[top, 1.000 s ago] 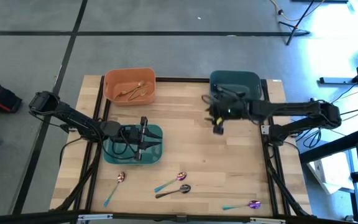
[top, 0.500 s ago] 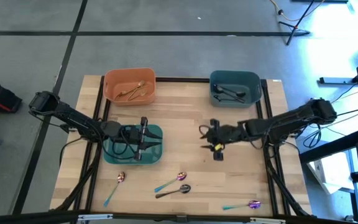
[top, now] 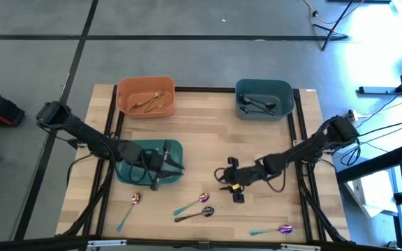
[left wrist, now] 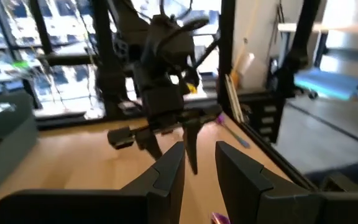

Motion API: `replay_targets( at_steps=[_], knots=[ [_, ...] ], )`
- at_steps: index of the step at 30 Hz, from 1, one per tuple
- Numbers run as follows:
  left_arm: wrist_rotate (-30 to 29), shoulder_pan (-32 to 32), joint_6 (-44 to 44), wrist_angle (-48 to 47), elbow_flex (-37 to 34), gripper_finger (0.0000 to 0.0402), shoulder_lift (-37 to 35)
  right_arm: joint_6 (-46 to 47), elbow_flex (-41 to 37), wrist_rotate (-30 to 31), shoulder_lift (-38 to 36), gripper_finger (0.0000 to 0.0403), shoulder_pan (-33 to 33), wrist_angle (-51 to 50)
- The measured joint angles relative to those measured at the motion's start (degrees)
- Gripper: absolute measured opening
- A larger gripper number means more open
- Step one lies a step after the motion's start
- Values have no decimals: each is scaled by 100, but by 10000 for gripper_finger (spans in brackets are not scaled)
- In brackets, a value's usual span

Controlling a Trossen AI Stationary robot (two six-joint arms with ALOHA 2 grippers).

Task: Sort silverware by color (type)
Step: Put the black spoon into the top blue bin

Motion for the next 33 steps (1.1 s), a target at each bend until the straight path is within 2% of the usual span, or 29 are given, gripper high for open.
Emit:
replay_targets(
  at_steps=[7,13,16,23,33],
  knots=[
    [-8,-313,132,-374,385,85,479,980,1,37,552,174,364,740],
    [-9,-566,134,-368,435,85,550,2094,7,185,842,174,590,718],
    [-9,-627,144,-358,435,85,549,2531,7,341,1072,174,658,1040],
    [-10,-629,-4,-354,433,85,549,2881,7,144,1567,174,745,2280],
    [-14,-627,-7,-350,433,85,547,3463,132,41,1920,174,764,2763]
  ],
)
